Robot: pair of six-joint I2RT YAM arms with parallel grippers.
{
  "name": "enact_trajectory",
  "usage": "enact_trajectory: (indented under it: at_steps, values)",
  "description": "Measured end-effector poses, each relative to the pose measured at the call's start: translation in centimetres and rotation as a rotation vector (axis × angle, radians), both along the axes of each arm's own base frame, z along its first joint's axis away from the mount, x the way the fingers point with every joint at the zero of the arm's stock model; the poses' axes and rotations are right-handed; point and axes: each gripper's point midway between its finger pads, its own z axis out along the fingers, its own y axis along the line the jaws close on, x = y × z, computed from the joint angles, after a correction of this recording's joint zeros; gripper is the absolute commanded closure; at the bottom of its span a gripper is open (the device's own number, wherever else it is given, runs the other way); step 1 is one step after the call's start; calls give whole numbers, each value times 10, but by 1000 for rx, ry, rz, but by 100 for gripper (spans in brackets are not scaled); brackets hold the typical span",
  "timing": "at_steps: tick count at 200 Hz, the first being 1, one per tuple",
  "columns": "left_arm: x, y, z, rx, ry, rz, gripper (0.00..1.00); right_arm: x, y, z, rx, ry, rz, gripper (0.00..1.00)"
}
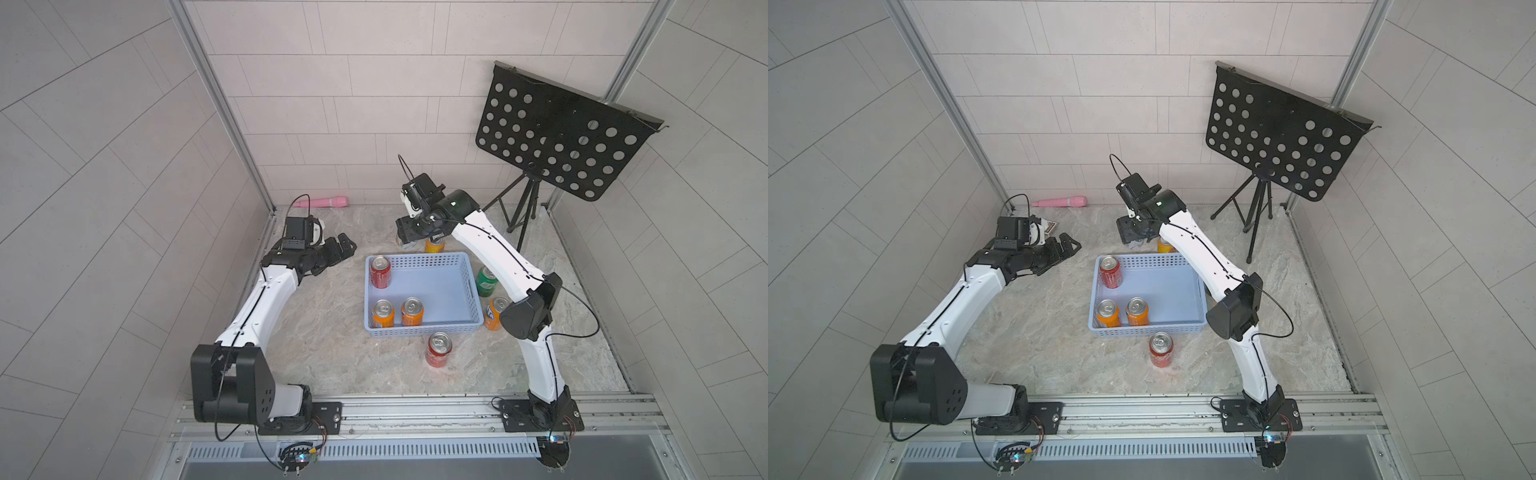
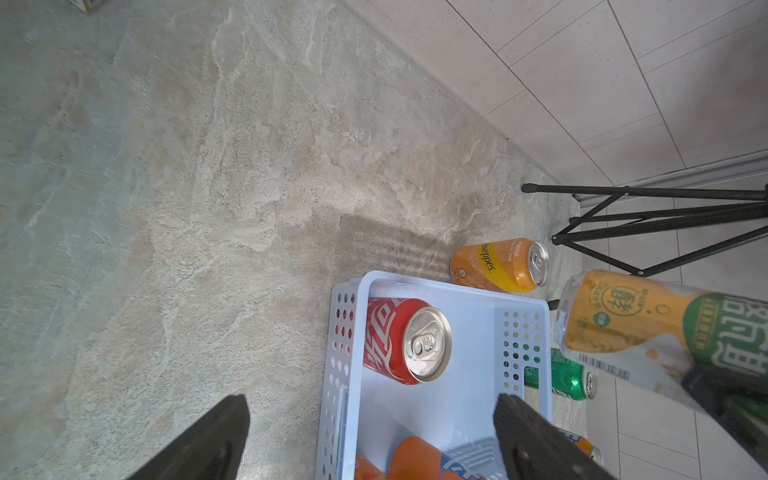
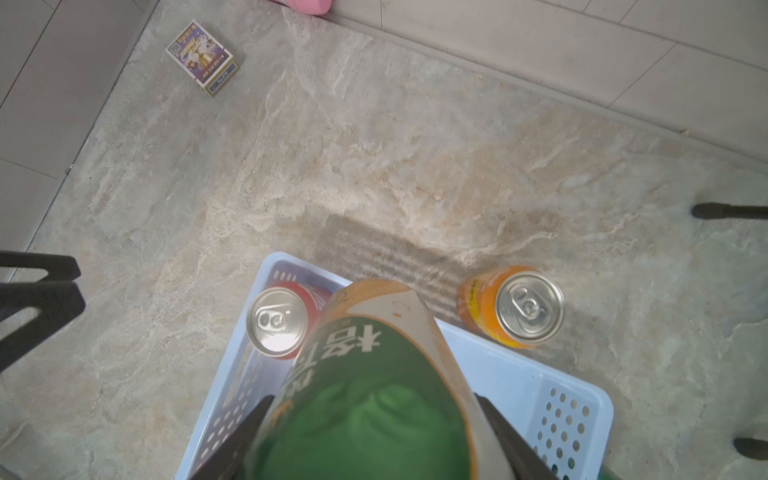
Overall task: Take out the drinks from the basket
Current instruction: Place the drink at the center of the board.
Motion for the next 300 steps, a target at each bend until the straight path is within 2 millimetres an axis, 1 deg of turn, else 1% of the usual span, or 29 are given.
enact_trajectory:
  at_steps: [15, 32, 47, 65, 78, 103, 119, 137, 162, 196, 215, 244, 260, 300]
  values:
    - [0, -2, 1, -14, -4, -3, 0, 11, 3, -12, -22, -3, -4, 80]
    - [3, -4, 4, -34, -15, 1, 0, 23, 7, -34, -55, 11, -5, 80]
    - [6, -5, 7, -50, -23, 6, 0, 30, 6, -55, -90, 33, -9, 80]
    - [12, -7, 12, -72, -23, 10, 0, 36, 2, -72, -118, 54, -16, 81]
    - [23, -12, 18, -82, -34, 4, 0, 38, 0, -77, -127, 57, -22, 81]
    - [41, -17, 25, -89, -62, 1, 0, 44, -1, -72, -123, 33, -28, 81]
    - [45, -19, 22, -92, -58, 1, 0, 48, -1, -70, -121, 13, -28, 81]
    - [49, -20, 14, -98, -40, 8, 0, 51, -2, -71, -125, 7, -28, 80]
    - [51, -20, 7, -102, -22, 13, 0, 55, -1, -81, -138, 15, -24, 81]
    - [50, -19, 7, -98, -19, 14, 0, 61, -2, -105, -167, 38, -19, 81]
    - [50, -18, 7, -93, -21, 17, 0, 63, -2, -110, -172, 41, -19, 81]
    - [50, -18, 7, -89, -22, 21, 0, 67, -2, -109, -165, 31, -21, 80]
    - [50, -17, 7, -88, -23, 22, 0, 67, 0, -113, -163, 36, -19, 80]
    - [50, -16, 6, -80, -21, 25, 0, 64, 4, -137, -161, 89, -13, 77]
